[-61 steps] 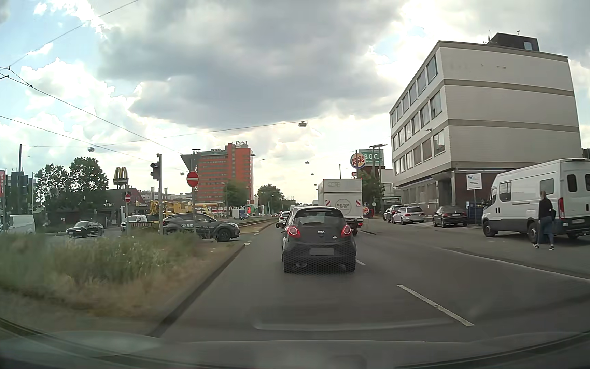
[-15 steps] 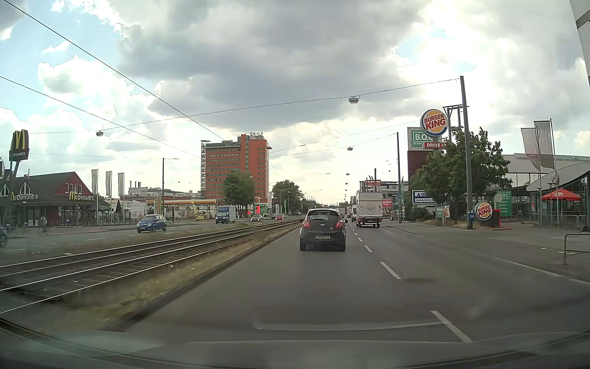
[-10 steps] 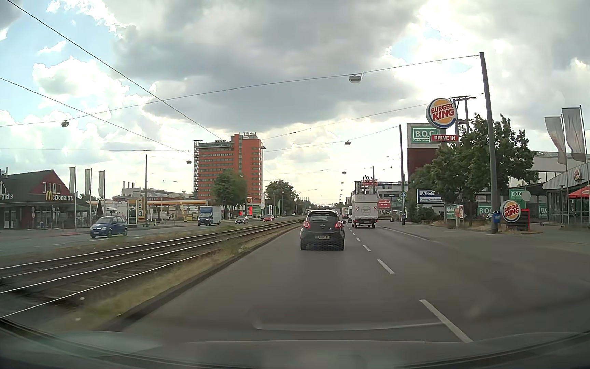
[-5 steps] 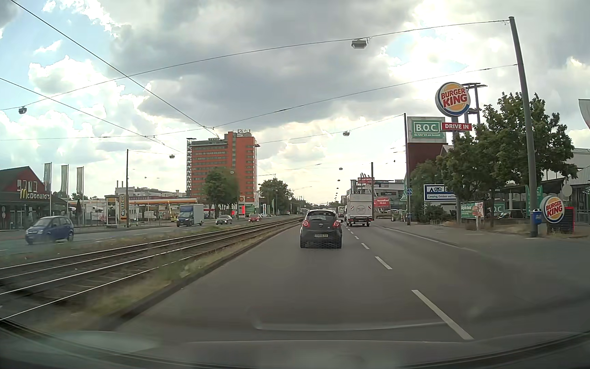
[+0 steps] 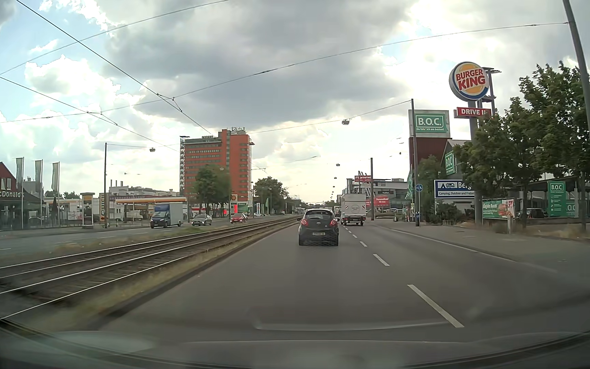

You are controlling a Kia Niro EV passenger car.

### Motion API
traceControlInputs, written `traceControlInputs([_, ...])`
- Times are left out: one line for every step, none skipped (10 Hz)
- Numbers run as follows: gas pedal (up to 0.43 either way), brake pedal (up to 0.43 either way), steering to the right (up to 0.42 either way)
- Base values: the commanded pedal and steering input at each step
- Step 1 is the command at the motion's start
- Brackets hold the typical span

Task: Follow the waypoints while adhering to traffic rules and regulations

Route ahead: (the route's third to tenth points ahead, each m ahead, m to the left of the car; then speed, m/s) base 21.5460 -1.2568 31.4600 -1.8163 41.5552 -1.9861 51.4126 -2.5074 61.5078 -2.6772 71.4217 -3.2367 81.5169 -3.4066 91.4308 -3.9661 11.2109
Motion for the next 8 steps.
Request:
traceControlInputs([0.197, 0.030, 0.010])
traceControlInputs([0.197, 0.030, 0.009])
traceControlInputs([0.197, 0.030, 0.007])
traceControlInputs([0.197, 0.030, 0.007])
traceControlInputs([0.197, 0.030, 0.007])
traceControlInputs([0.197, 0.030, 0.007])
traceControlInputs([0.189, 0.030, 0.007])
traceControlInputs([0.189, 0.030, 0.006])
